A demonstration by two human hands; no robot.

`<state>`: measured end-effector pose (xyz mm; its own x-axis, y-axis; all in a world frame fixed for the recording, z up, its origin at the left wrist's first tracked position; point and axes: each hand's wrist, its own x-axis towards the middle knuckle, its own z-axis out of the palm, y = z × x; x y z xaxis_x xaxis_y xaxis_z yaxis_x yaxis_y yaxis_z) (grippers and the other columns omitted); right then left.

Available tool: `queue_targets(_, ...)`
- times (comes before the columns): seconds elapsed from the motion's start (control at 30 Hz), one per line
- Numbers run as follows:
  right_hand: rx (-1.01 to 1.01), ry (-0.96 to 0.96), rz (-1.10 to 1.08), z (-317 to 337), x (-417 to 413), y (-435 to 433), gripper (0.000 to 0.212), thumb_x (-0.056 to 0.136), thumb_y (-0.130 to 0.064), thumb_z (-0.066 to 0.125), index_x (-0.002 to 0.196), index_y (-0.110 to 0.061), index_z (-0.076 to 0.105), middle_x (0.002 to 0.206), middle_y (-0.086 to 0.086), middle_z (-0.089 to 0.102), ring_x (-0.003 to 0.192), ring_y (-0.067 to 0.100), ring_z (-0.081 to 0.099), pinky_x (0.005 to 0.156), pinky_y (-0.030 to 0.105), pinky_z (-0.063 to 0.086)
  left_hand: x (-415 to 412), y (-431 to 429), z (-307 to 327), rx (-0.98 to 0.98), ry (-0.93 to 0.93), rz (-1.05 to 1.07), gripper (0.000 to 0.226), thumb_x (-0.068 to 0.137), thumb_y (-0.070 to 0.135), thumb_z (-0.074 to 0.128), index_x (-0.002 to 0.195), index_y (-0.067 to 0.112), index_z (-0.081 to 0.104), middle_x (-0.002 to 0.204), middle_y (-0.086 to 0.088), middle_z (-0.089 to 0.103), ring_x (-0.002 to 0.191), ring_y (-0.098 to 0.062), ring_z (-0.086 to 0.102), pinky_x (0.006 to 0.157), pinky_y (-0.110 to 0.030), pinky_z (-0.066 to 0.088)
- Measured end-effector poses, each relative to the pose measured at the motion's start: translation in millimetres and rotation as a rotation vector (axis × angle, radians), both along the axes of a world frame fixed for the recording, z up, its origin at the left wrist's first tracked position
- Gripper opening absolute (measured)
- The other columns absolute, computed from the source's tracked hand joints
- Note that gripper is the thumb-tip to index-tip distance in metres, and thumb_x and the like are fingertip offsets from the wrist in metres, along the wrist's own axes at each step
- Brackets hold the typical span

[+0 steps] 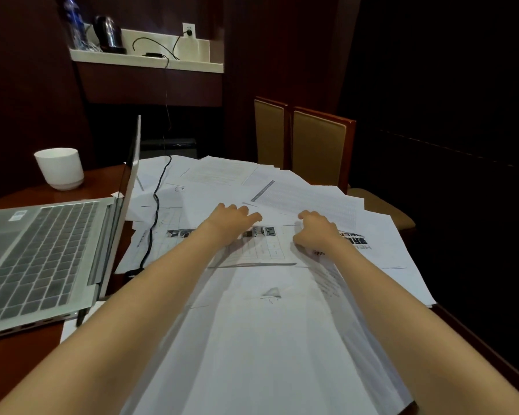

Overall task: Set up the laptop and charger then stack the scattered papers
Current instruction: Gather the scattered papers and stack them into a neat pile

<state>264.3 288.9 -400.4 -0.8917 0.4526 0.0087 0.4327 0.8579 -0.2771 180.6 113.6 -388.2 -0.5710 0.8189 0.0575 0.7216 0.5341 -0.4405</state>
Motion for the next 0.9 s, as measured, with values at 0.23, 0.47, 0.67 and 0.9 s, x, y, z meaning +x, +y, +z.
queue_targets(0.23, 0.011, -0.09, 0.001, -7, -40, 17, 0.063, 0.096, -0.044, 0.038, 0.147, -0.012, 0.019, 0.155, 0.014, 0.015, 0.14, 0.035, 0.02, 0.111, 0.05, 0.022, -30, 16, -7, -0.032, 0.022, 0.034, 0.064, 0.092, -0.005, 0.04, 0.146, 0.02, 0.017, 0.134, -0.008, 0.044, 0.116, -0.029, 0.049, 0.09, -0.044, 0.042)
queue_targets(0.47, 0.381, -0.14, -0.019, -7, -64, 27, 0.064, 0.099, -0.05, 0.025, 0.142, -0.002, 0.025, 0.126, 0.015, 0.055, 0.115, 0.031, 0.053, 0.086, 0.036, 0.043, -46, 23, -14, 0.015, -0.043, 0.043, 0.062, 0.091, -0.001, 0.045, 0.144, 0.019, 0.018, 0.118, -0.006, 0.057, 0.093, -0.026, 0.058, 0.068, -0.033, 0.038)
queue_targets(0.67, 0.608, -0.206, 0.094, -3, -72, 29, 0.031, 0.096, -0.008, 0.043, 0.126, -0.003, 0.045, 0.123, 0.01, 0.057, 0.111, 0.027, 0.057, 0.082, 0.031, 0.046, -50, 25, -35, 0.164, -0.026, 0.153, 0.042, 0.092, 0.002, 0.045, 0.132, 0.008, 0.034, 0.091, -0.006, 0.056, 0.089, -0.025, 0.058, 0.045, -0.023, 0.021)
queue_targets(0.9, 0.593, -0.041, 0.074, -6, -62, 31, 0.029, 0.091, -0.003, 0.05, 0.12, -0.009, 0.051, 0.114, 0.01, 0.06, 0.105, 0.028, 0.059, 0.08, 0.032, 0.045, -45, 19, -34, 0.196, -0.029, 0.173, 0.031, 0.085, -0.01, 0.049, 0.111, 0.006, 0.05, 0.085, -0.002, 0.051, 0.094, -0.021, 0.057, 0.066, -0.024, 0.035)
